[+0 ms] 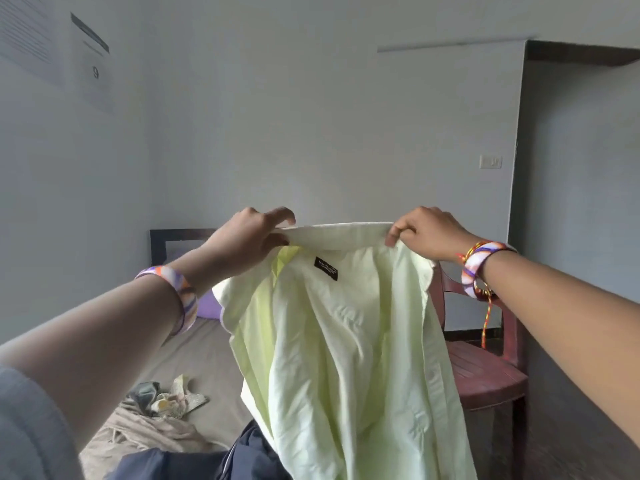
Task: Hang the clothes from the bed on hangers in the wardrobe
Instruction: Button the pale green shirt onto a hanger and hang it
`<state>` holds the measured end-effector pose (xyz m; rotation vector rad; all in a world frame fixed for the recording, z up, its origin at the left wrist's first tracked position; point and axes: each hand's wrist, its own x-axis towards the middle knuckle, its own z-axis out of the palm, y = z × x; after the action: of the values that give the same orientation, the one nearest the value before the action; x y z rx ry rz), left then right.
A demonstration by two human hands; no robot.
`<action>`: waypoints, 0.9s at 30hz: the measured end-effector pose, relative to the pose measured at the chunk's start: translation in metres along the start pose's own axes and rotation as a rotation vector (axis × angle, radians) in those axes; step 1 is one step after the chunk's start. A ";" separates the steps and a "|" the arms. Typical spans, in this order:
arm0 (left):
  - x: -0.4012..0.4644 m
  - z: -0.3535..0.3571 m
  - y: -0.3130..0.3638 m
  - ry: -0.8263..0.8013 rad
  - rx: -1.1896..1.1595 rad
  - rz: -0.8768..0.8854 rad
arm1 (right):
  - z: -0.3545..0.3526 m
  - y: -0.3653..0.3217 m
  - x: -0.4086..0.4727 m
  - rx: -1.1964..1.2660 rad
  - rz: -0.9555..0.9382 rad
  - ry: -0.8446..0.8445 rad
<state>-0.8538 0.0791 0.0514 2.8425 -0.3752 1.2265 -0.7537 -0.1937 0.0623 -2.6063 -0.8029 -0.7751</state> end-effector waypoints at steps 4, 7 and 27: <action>-0.011 -0.001 -0.004 0.031 -0.479 -0.262 | 0.001 -0.013 0.000 0.095 0.033 -0.101; -0.034 0.006 -0.003 0.042 -0.328 -0.156 | 0.001 -0.022 -0.003 0.023 0.021 -0.071; 0.007 -0.002 0.038 -0.543 -0.742 -0.855 | 0.010 -0.064 0.012 0.209 0.211 -0.312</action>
<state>-0.8593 0.0407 0.0544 2.1777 0.3157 0.0998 -0.7787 -0.1334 0.0695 -2.5963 -0.6325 -0.2160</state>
